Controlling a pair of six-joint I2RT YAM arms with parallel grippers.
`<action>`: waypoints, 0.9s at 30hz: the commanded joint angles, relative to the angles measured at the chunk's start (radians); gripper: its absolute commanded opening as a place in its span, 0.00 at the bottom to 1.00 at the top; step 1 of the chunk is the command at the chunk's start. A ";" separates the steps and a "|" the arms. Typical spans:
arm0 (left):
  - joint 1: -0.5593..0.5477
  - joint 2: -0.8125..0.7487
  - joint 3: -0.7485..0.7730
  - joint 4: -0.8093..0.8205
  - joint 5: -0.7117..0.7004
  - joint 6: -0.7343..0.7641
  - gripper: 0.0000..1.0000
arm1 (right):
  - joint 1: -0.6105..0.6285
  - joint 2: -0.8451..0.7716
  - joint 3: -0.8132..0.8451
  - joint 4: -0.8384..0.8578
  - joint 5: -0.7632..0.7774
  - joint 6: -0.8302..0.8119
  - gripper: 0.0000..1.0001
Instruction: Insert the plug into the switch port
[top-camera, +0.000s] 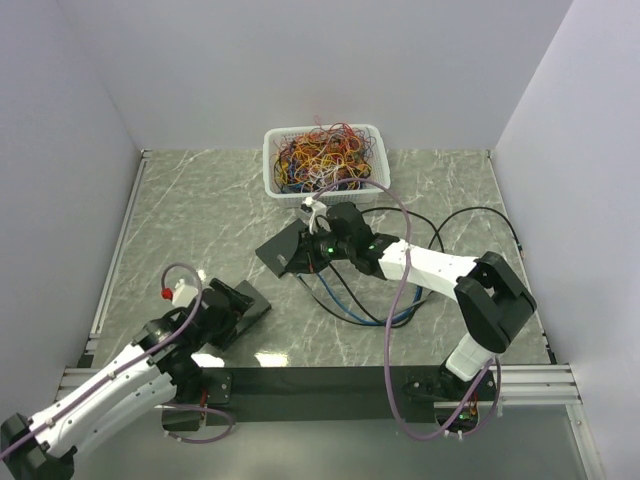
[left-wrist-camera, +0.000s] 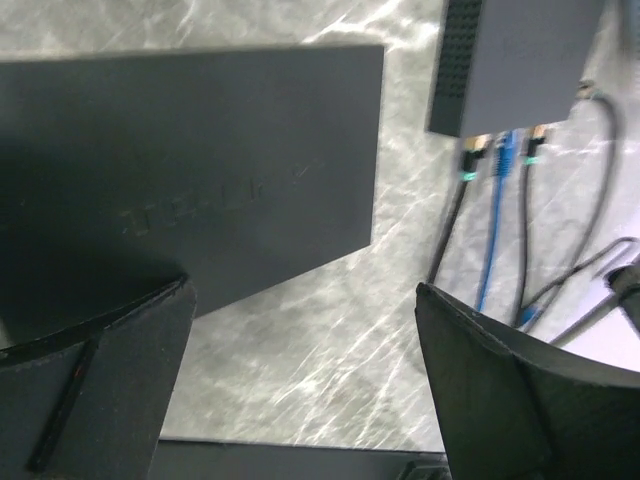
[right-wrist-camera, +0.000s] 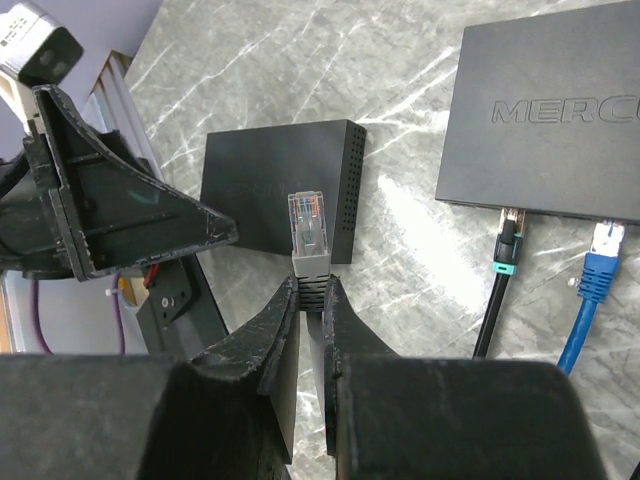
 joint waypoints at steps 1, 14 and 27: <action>-0.019 0.116 0.056 -0.150 -0.007 -0.008 0.99 | 0.007 0.013 0.044 0.007 -0.006 -0.003 0.00; -0.049 0.147 0.441 -0.425 -0.320 -0.008 0.99 | 0.172 0.082 0.138 -0.002 -0.018 0.010 0.00; -0.049 -0.078 0.592 -0.417 -0.397 0.222 0.99 | 0.455 0.468 0.536 -0.074 0.103 0.122 0.00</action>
